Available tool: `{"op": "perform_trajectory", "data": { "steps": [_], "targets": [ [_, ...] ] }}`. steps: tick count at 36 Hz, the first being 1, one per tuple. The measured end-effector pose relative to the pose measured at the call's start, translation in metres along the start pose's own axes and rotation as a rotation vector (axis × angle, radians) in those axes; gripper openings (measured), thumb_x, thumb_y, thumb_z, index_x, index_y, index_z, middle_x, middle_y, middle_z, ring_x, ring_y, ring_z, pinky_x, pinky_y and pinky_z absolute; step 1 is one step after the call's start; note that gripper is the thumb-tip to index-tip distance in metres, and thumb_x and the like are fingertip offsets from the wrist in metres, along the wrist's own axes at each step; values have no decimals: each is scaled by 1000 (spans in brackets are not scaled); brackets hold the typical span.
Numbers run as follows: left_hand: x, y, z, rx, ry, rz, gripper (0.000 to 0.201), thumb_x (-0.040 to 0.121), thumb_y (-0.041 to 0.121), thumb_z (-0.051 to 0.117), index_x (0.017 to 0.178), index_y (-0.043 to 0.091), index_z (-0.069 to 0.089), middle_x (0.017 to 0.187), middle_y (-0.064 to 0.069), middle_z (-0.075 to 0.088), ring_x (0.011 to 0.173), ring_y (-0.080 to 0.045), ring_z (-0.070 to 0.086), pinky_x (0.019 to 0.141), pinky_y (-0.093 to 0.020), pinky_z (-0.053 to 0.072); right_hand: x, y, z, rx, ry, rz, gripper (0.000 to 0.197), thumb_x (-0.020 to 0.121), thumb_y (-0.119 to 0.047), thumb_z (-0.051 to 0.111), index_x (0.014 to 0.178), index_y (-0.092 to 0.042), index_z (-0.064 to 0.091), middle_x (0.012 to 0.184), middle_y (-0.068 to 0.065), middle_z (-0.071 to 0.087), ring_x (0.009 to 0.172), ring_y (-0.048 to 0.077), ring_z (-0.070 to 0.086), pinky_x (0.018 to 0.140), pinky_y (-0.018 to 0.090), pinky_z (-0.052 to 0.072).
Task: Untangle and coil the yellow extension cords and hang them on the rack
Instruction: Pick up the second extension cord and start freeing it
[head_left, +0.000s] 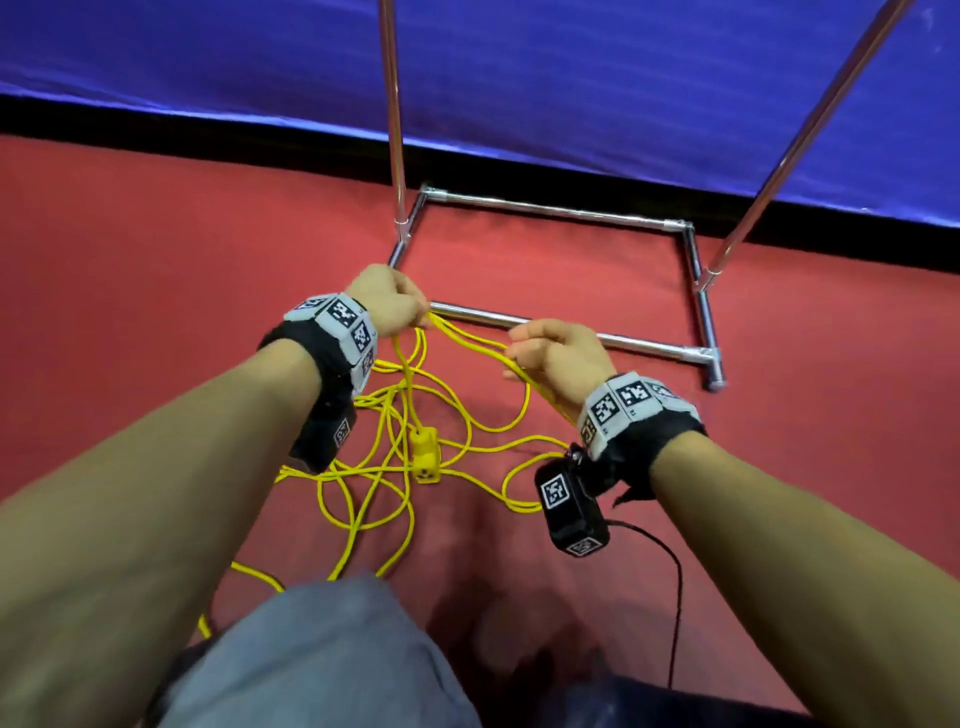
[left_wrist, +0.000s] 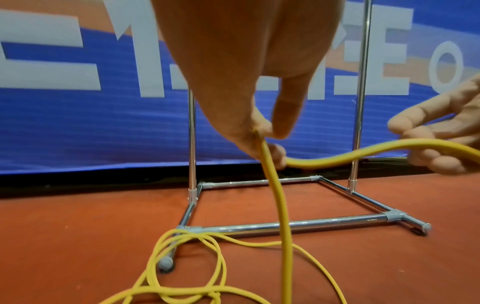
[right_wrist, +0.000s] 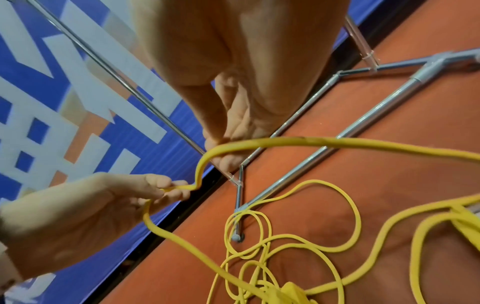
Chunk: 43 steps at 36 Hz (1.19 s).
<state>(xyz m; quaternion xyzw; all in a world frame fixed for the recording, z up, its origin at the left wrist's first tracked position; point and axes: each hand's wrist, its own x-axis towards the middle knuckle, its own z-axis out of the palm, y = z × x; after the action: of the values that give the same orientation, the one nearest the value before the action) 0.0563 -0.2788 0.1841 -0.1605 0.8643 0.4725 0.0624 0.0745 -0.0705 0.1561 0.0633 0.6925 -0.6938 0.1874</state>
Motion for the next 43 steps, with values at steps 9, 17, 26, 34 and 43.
{"op": "perform_trajectory", "data": {
  "steps": [9, 17, 26, 34, 43],
  "targets": [
    [40, -26, 47, 80, 370, 2, 29, 87, 4, 48, 108, 8, 67, 129, -14, 59, 122, -29, 54, 97, -27, 37, 33, 40, -34, 159, 311, -25, 37, 68, 16, 42, 80, -9, 67, 76, 9, 71, 77, 22, 65, 72, 25, 51],
    [21, -27, 110, 436, 122, 379, 26, 80, 7, 49, 98, 11, 67, 115, -14, 63, 105, -34, 60, 96, -38, 39, 30, 113, -61, -263, 626, 226, 19, 69, -10, 51, 65, -17, 69, 71, 9, 72, 77, 31, 70, 79, 40, 58],
    [-26, -53, 183, 625, -891, 153, 32, 77, 1, 41, 70, 11, 71, 61, -7, 67, 58, -17, 61, 56, -21, 44, 7, 182, -81, -456, 188, 739, 41, 85, -11, 67, 124, -2, 59, 124, 15, 62, 109, 29, 62, 88, 36, 55],
    [-23, -117, 211, 923, -794, 286, 43, 86, 13, 55, 129, 9, 53, 132, -12, 55, 122, -32, 52, 98, -41, 46, 25, 208, -63, -558, 407, 590, 20, 79, -23, 63, 98, -18, 65, 98, 15, 71, 89, 35, 69, 81, 46, 57],
    [-17, -125, 236, 910, -636, 384, 47, 87, 37, 60, 124, 12, 45, 121, -7, 59, 118, -29, 47, 95, -42, 29, 40, 200, -45, -502, 402, 521, 54, 74, -29, 76, 116, -19, 44, 99, 16, 62, 84, 36, 67, 79, 47, 57]
  ]
}}
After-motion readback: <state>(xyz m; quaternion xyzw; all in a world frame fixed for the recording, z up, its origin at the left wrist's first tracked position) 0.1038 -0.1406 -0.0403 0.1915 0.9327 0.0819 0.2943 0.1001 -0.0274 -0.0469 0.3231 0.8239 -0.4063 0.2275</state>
